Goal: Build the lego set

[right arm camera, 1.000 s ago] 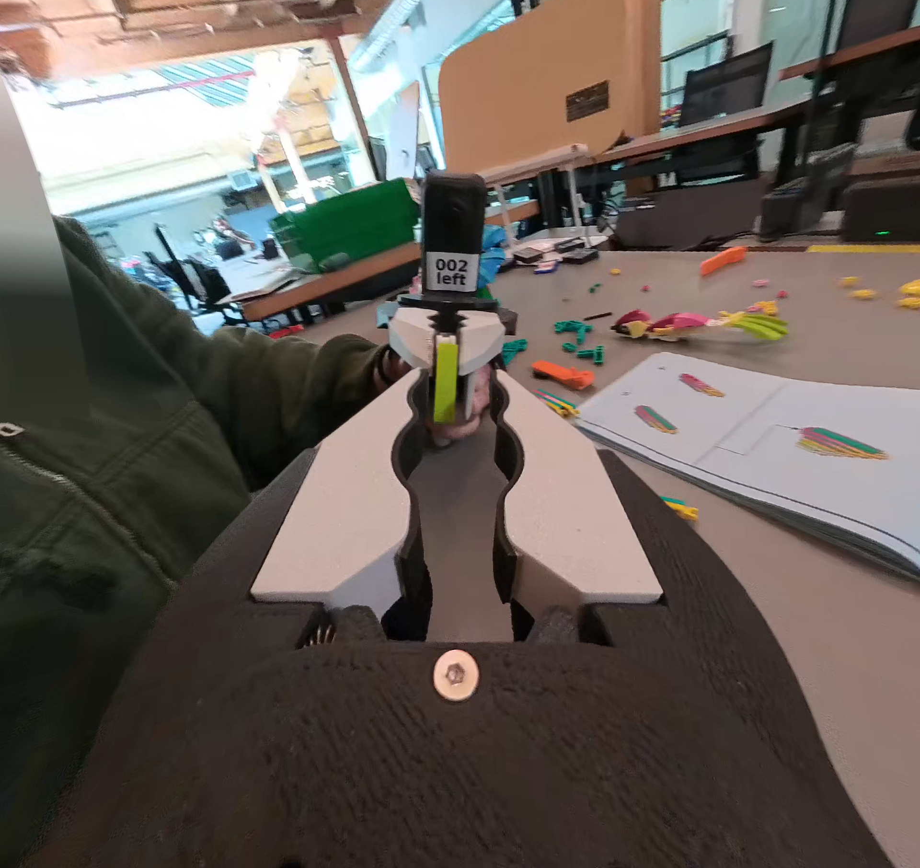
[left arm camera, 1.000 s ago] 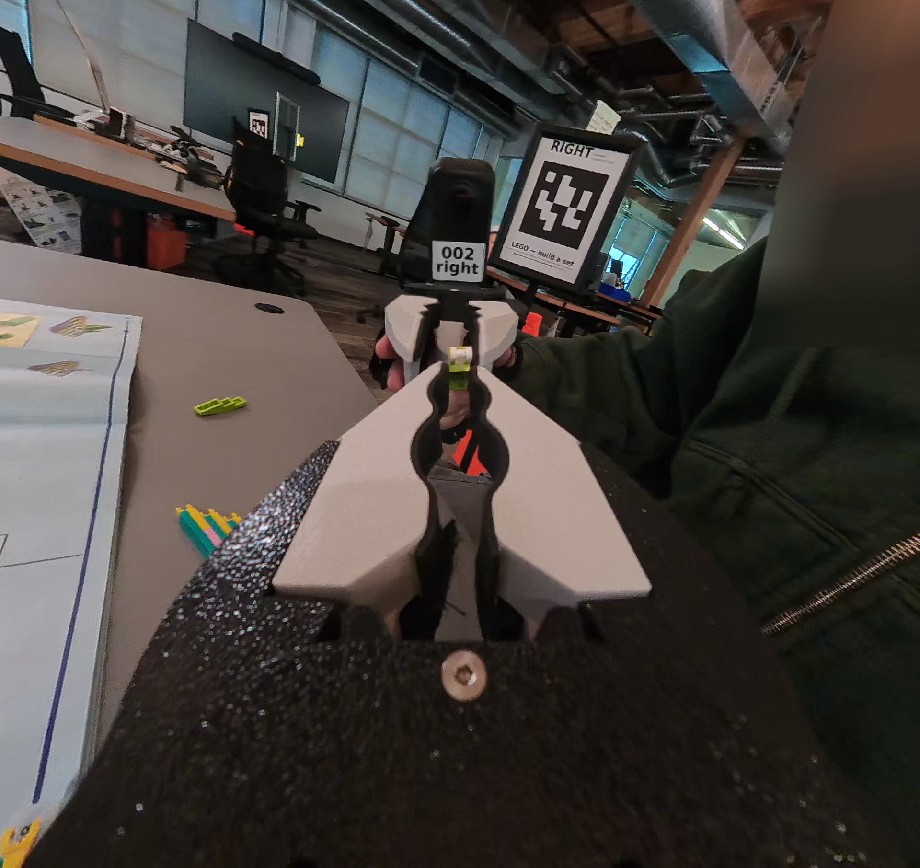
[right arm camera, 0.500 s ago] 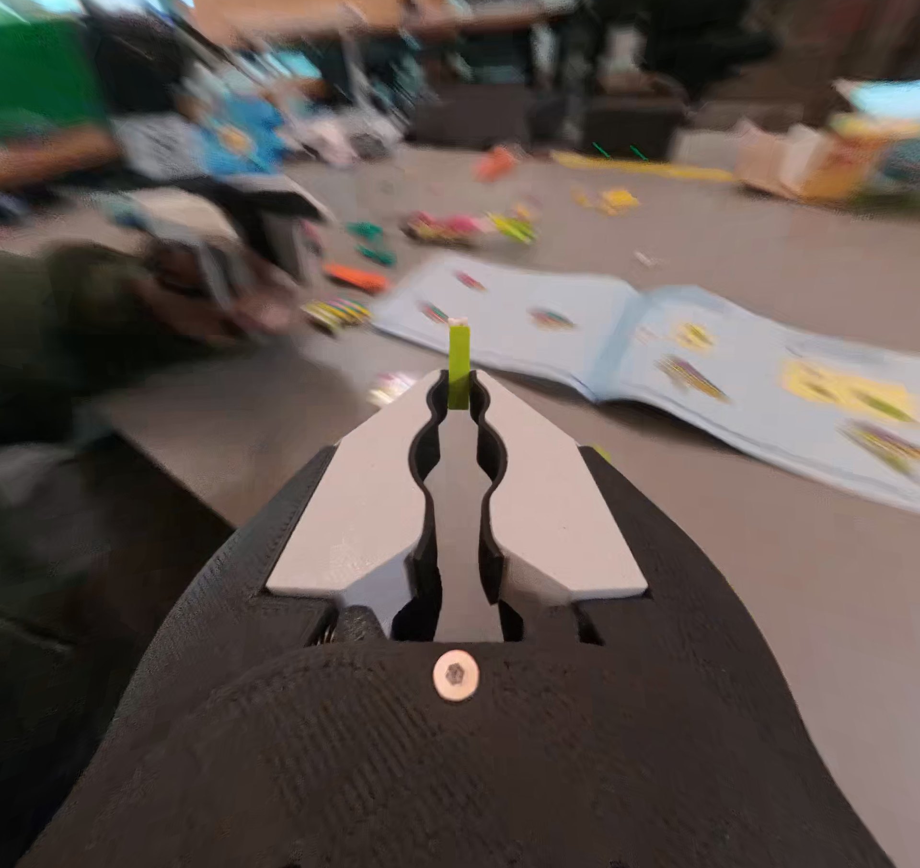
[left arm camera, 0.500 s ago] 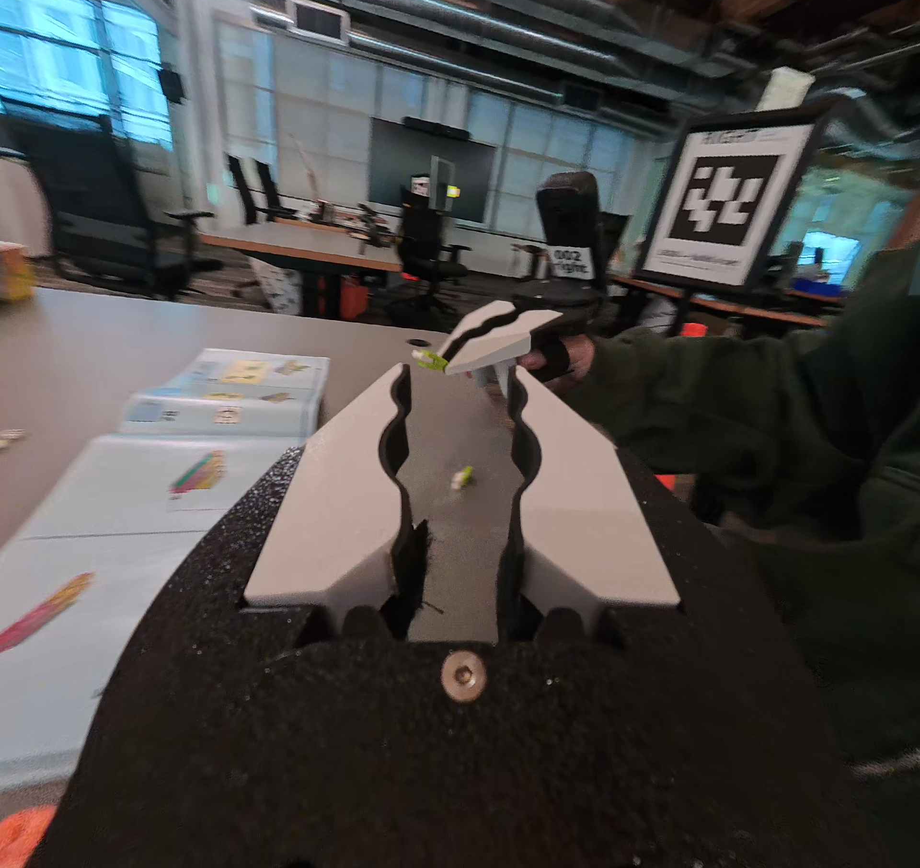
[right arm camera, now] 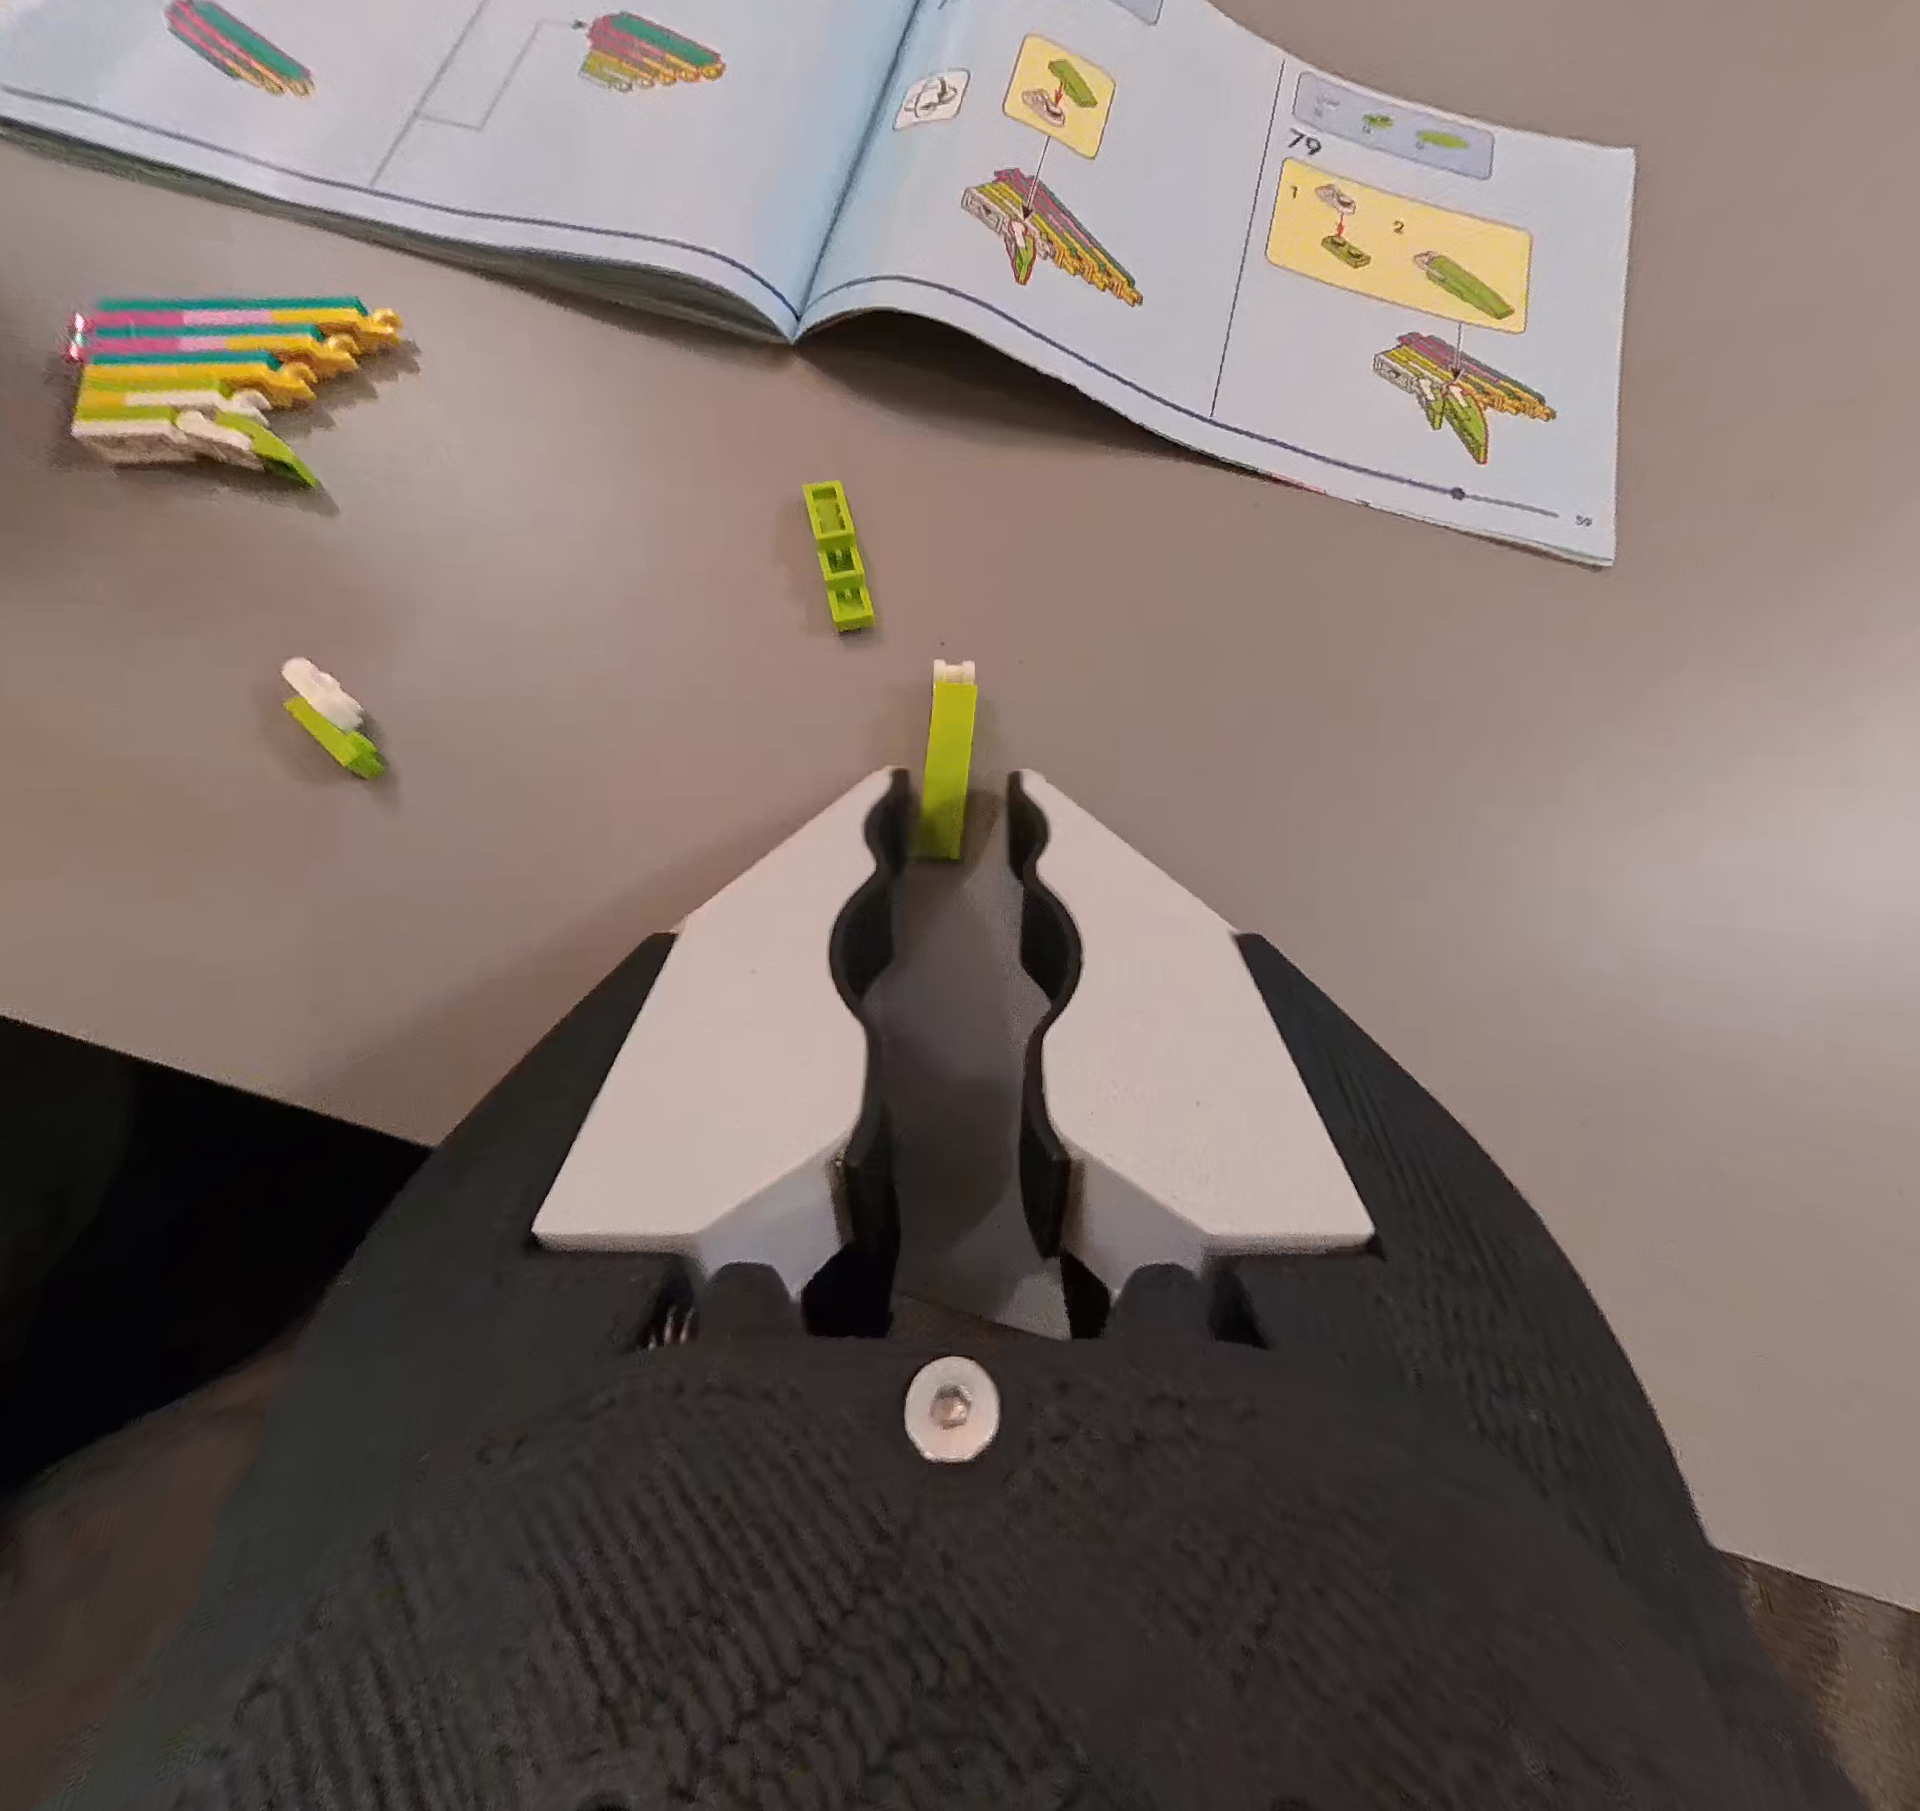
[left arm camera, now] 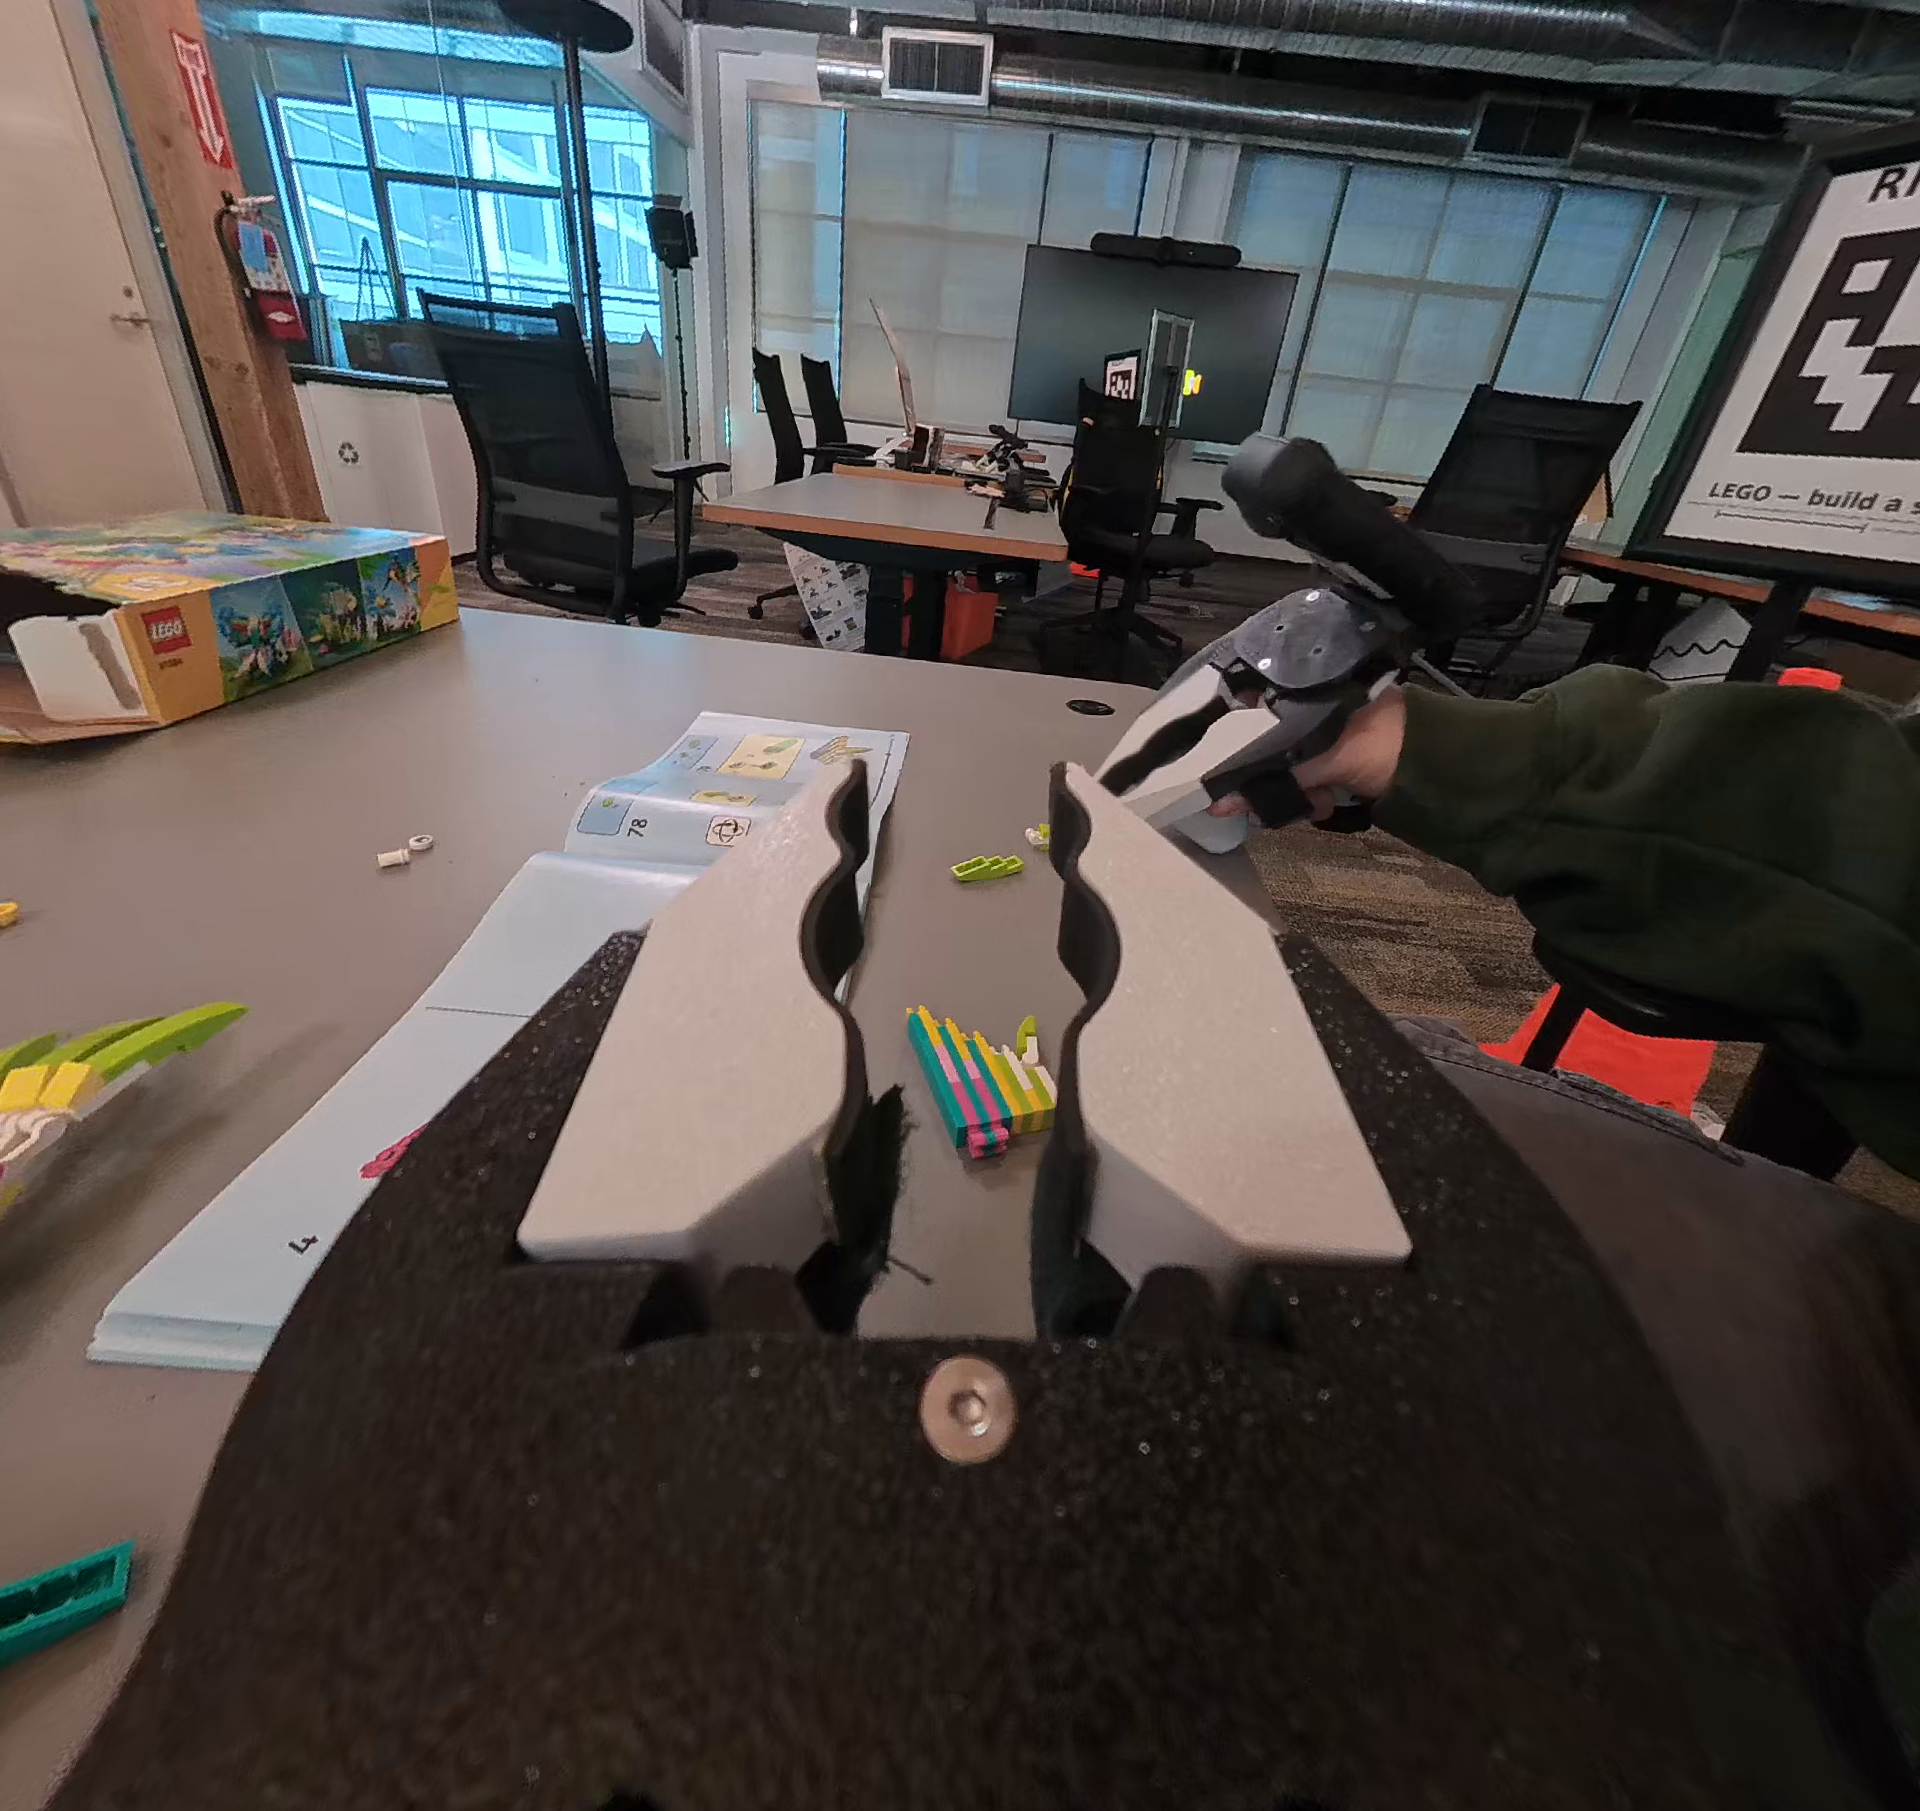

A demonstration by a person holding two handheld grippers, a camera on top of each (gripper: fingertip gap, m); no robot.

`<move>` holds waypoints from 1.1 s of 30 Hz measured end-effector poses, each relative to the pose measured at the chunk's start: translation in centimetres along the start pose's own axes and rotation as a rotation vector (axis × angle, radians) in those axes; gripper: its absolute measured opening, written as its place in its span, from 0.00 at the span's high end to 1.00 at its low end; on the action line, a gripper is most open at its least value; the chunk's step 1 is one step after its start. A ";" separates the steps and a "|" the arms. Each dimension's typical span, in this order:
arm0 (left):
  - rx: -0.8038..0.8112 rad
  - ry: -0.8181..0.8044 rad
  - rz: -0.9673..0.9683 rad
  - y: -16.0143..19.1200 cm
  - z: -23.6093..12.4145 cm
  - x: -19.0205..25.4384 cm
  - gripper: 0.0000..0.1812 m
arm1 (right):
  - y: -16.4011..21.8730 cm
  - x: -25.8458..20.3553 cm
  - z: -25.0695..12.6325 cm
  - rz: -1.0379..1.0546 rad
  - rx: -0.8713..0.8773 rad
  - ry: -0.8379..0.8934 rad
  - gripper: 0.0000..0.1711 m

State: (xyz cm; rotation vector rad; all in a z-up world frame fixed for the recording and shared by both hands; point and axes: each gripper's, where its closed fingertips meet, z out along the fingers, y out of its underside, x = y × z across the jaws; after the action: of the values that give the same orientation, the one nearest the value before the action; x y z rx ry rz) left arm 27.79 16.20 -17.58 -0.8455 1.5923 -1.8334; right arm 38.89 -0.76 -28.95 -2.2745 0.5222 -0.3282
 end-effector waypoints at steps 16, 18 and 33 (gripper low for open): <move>-0.063 0.016 0.004 1.0 0.5 0.5 0.82 | -3.4 -2.2 1.7 -0.060 0.072 -0.088 0.87; -0.073 0.025 0.025 1.2 0.6 0.9 0.82 | -2.8 -2.3 2.5 -0.081 0.029 -0.083 0.87; -0.068 -0.005 0.363 0.8 1.0 3.5 0.76 | -13.2 -16.4 -4.8 0.369 0.591 -0.942 0.97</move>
State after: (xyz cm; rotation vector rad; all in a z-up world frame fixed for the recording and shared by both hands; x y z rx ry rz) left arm 26.37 12.79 -17.93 -0.5445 1.6852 -1.5269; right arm 26.13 12.07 -17.22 -1.4768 0.2691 0.6701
